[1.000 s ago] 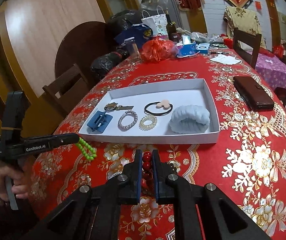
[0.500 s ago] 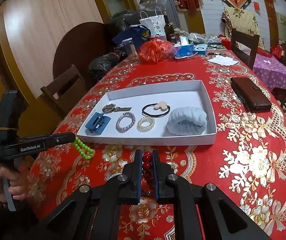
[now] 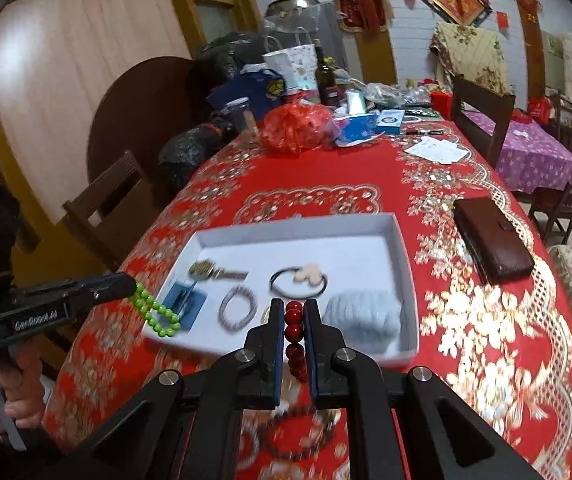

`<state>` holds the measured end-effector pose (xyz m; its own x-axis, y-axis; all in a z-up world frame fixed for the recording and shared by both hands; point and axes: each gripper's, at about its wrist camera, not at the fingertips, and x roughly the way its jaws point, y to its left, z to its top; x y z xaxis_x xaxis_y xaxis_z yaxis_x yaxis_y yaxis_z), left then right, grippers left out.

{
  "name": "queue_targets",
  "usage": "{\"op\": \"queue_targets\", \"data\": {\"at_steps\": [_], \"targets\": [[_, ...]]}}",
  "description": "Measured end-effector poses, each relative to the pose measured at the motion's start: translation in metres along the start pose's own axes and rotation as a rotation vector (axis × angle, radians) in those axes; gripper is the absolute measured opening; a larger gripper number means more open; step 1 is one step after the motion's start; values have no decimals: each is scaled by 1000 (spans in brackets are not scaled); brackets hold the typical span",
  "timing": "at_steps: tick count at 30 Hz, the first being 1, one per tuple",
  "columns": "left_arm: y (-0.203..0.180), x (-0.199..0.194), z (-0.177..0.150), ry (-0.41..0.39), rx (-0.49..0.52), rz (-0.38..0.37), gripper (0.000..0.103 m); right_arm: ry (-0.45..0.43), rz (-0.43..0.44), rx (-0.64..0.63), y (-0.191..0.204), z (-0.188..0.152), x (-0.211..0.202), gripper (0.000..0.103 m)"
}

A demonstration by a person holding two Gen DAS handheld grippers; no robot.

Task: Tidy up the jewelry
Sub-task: 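Carry both bead bracelets into the tray and open both tools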

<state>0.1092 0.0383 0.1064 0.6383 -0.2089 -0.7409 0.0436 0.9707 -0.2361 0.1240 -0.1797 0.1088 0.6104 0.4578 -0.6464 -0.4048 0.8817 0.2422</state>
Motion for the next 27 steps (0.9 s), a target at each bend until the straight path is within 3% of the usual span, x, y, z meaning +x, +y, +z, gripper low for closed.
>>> {"op": "queue_targets", "data": {"at_steps": [4,9,13,15,21,27], "targets": [[2,25,25,11,22,50,7,1,-53,24,-11,19,27,8],[2,63,57,12,43,103,7,-10,-54,107,-30,36,68,8],[0,92,76,12,23,94,7,-20,-41,166,-42,44,95,9],[0,110,84,23,-23,45,7,-21,-62,171,-46,45,105,9],[6,144,88,40,-65,0,7,-34,-120,190,-66,44,117,9],[43,178,70,110,-120,79,7,22,-76,228,-80,35,140,8]]}}
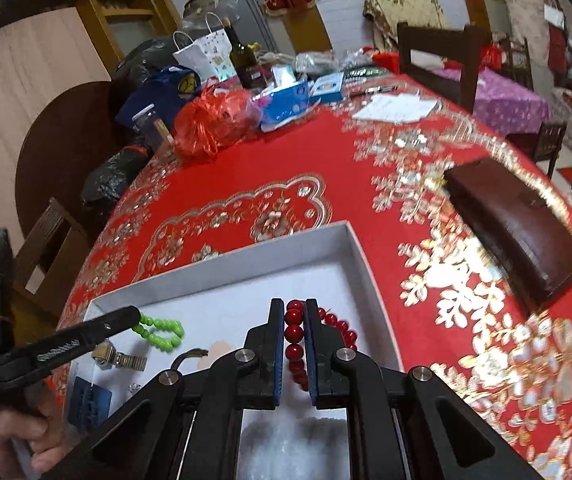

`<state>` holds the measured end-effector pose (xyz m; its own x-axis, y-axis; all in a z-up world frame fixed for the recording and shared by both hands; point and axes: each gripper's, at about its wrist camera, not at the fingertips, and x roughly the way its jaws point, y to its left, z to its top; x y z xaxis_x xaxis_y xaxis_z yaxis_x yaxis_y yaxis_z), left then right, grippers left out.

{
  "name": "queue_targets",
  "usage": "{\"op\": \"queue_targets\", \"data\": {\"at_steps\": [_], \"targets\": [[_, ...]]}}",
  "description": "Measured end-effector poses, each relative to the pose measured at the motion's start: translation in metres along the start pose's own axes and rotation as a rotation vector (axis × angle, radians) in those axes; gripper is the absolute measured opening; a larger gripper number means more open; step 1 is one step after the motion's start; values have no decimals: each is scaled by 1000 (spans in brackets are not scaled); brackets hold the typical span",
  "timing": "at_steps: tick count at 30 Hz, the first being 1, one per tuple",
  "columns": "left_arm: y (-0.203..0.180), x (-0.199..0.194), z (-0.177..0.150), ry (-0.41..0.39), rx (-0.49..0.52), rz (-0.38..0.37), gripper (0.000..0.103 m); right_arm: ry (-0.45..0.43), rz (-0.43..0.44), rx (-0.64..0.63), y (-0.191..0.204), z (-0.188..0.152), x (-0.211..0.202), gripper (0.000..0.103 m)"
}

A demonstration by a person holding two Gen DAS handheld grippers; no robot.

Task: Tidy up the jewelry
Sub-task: 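Carry both bead bracelets into the tray and open both tools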

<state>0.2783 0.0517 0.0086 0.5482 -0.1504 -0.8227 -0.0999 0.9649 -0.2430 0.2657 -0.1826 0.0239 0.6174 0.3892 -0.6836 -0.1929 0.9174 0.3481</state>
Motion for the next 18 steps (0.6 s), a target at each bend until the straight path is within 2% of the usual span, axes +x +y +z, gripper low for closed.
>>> {"op": "queue_targets", "data": {"at_steps": [6,8,9,10,11,18], "targets": [[18,9,-6,20,-43,24,8,9,85,19,1,-4,4,9],[19,10,-7,27,-47,33,13,11,107,15,3,-6,7,24],[20,10,-8,26,-52,40,19,10,130,16,4,-6,7,30],[22,9,-8,22,-59,48,23,9,141,19,4,-6,7,41],[25,7,-8,15,-72,54,31,-3,147,20,4,-6,4,41],[33,-18,-10,-15,-94,61,31,-44,153,19,5,1,-19,41]]}}
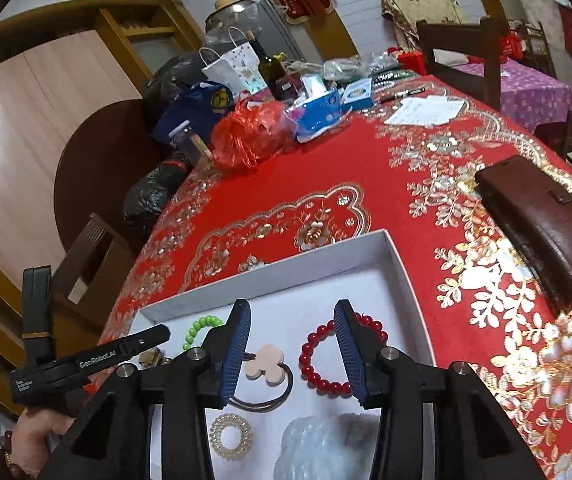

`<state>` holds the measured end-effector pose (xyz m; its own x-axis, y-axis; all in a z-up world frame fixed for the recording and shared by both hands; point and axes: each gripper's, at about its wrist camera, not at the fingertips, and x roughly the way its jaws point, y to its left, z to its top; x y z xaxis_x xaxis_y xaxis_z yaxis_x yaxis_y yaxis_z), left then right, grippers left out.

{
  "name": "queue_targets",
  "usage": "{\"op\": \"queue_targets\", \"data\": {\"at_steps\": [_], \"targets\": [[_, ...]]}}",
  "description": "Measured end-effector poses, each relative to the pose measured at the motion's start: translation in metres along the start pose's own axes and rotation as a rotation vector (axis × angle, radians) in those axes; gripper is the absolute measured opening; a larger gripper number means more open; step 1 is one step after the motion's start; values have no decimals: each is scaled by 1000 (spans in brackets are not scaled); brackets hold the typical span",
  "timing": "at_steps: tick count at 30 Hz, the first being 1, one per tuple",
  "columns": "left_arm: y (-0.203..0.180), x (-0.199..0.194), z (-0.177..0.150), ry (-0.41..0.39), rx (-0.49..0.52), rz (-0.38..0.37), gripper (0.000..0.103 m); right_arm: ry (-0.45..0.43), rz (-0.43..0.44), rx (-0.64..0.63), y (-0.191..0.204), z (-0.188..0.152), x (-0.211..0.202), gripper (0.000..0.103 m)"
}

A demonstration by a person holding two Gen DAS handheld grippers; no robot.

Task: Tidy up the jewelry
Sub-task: 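Carry both bead bracelets into the tray and open both tools, then move both tools back over the remaining bracelets beside the tray, then grasp the second grey braided bracelet with the left tool while the right tool grasps the dark wooden bead bracelet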

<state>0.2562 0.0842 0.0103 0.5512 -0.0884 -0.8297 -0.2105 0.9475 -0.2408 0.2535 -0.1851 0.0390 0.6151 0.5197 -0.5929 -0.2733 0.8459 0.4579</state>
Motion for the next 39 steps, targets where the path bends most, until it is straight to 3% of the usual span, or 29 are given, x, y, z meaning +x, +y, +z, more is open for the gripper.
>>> {"op": "queue_targets", "data": {"at_steps": [7,9,18,20,26,32,39], "targets": [[-3,-45,-14,-30,43,-1,33,2,-37,-68,16,-11,-42,42],[-2,-61,-26,-37,58,-10,41,13,-63,-96,20,-19,-57,42],[-2,-109,-95,-13,84,-59,42,71,-161,-143,15,-70,-119,45],[-9,-112,-116,4,119,-71,46,92,-175,-145,9,-86,-126,48],[-39,-86,-178,120,233,-125,48,202,-218,-161,2,-132,-117,48],[-65,-71,-202,136,372,-85,48,231,-195,-230,8,-140,-102,48],[-72,-67,-212,99,456,-27,48,288,-164,-289,20,-147,-76,48]]}}
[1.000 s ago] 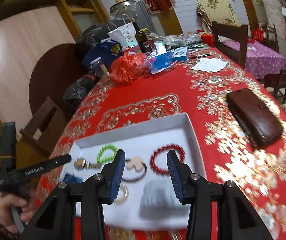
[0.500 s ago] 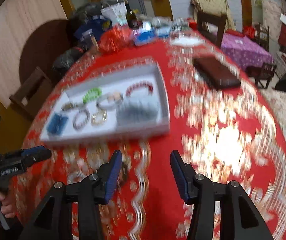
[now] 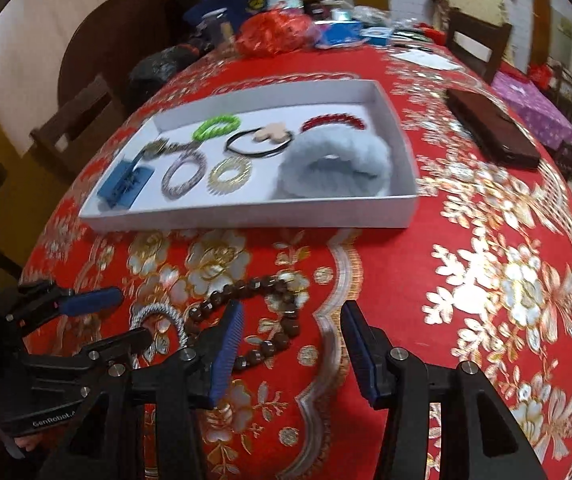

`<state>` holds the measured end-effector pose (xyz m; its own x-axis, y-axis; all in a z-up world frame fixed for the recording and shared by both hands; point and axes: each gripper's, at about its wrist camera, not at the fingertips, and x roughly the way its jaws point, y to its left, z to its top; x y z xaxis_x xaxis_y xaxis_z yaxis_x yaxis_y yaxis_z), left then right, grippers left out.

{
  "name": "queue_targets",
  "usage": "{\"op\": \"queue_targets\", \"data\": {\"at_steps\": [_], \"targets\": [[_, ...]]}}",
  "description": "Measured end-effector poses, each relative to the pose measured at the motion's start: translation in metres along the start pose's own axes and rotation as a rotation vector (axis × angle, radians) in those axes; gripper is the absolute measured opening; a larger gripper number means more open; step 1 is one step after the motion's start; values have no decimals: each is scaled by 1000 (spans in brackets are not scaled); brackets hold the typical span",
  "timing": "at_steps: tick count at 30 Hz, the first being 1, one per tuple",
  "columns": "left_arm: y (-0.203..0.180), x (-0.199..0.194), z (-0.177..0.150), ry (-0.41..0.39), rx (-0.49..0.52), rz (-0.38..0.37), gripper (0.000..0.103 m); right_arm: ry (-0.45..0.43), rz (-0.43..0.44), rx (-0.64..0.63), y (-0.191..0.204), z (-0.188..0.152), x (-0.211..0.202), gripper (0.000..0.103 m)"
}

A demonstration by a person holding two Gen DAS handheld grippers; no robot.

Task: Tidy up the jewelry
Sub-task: 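Grasp the second grey braided bracelet with the left tool while the right tool grasps the dark wooden bead bracelet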

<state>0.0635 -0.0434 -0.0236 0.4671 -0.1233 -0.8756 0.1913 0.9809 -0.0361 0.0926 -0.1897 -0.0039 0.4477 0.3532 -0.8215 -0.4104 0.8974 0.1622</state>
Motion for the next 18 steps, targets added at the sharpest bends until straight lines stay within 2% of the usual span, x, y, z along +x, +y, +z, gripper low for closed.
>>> {"op": "queue_targets", "data": {"at_steps": [3,5,8,9,10,11,12,14,18], "targets": [[-5,0,-3,-17,30,17,52,38,-29,-40,5,-4,10,49],[-6,1,-4,-22,33,8,58,33,-40,-62,5,-7,12,49],[-9,2,-4,-32,34,14,62,26,-43,-85,6,-9,12,50],[-9,2,-4,-32,35,16,62,25,-44,-95,8,-10,12,53],[-9,1,-4,-32,36,16,62,29,-39,-118,11,-11,13,61],[-8,1,-4,-32,36,14,62,36,-31,-143,14,-11,15,75],[-9,1,-4,-33,38,14,62,46,-28,-169,19,-12,17,80],[-9,0,-6,-38,45,15,62,38,-58,-208,26,-16,20,84],[-10,0,-7,-36,44,16,62,15,-55,-185,21,-19,18,84]]}}
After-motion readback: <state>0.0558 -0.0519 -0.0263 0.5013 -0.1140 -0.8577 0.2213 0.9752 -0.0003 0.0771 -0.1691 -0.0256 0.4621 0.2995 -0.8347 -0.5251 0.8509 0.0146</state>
